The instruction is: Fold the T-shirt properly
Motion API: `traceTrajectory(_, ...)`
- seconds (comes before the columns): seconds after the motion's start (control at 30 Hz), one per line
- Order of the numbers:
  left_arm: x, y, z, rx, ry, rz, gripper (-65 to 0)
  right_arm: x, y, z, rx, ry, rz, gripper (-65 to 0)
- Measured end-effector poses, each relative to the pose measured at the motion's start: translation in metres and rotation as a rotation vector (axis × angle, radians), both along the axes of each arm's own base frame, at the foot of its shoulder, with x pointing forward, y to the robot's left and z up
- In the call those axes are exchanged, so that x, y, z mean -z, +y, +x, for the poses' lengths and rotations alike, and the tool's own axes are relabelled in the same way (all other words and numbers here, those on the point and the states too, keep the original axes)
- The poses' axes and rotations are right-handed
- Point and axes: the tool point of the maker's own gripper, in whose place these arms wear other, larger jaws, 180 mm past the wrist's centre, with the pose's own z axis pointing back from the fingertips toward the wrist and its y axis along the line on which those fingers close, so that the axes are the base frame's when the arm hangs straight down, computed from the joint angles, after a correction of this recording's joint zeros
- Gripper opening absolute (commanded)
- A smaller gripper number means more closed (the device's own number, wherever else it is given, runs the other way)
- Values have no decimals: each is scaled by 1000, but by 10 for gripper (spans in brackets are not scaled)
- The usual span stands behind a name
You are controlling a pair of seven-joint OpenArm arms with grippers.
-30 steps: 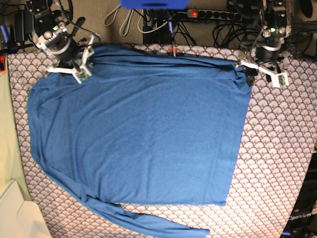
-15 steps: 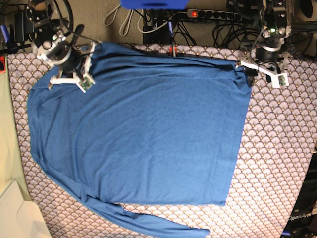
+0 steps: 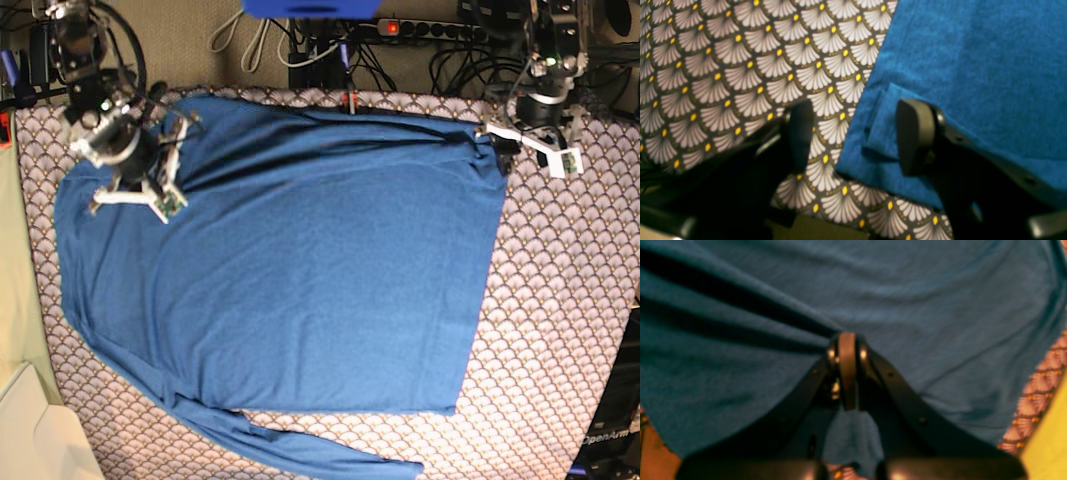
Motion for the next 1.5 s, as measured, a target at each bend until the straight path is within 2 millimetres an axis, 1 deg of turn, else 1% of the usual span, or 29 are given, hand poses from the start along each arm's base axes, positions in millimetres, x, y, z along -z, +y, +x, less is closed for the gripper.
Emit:
traceTrajectory(0.23, 0, 0, 0, -1, 0, 1, -268, -15, -2, 23, 5, -49, -12, -650)
traceTrajectory(0.3, 0, 0, 0, -1, 1, 1, -268, -15, -2, 23, 6, -41, -21, -650)
traceTrajectory(0.43, 1, 0, -1, -1, 3, 1, -268, -12, 12, 20, -33, -31, -11, -650)
traceTrajectory(0.53, 1, 0, -1, 0, 3, 1, -268, -9, 22, 18, -31, -22, 13, -650)
traceTrajectory(0.63, 1, 0, -1, 0, 3, 1, -267, -9, 26, 18, -33, -20, 26, -649)
traceTrajectory(0.77, 0, 1, -1, 2, 3, 5, -266, 3, 18, 15, -14, 15, 10, -591)
traceTrajectory(0.87, 0, 1, -1, 2, 3, 5, -266, 7, 15, 14, -9, 27, 3, -512)
traceTrajectory(1.0, -1, 1, 0, 3, 1, 5, -266, 7, 14, 14, -9, 28, 1, -415)
traceTrajectory(1.07, -9, -1, 3, 11, -17, 10, -266, 7, 14, 13, -8, 29, 2, -385)
traceTrajectory(1.17, -32, -3, 13, 23, -85, 23, -266, 3, 6, 13, 19, 19, 0, -370)
traceTrajectory(1.23, -40, 8, 15, -7, -109, 36, -266, -7, -6, 19, 53, -16, -8, -370)
traceTrajectory(1.33, -43, 34, 17, -77, -114, 66, -266, -22, -18, 23, 86, -60, -10, -369)
traceTrajectory(1.4, -44, 50, 19, -113, -128, 73, -266, -25, -27, 20, 120, -68, -6, -369)
traceTrajectory(1.5, -39, 76, 9, -183, -104, 95, -266, -22, -48, 7, 181, -52, -24, -369)
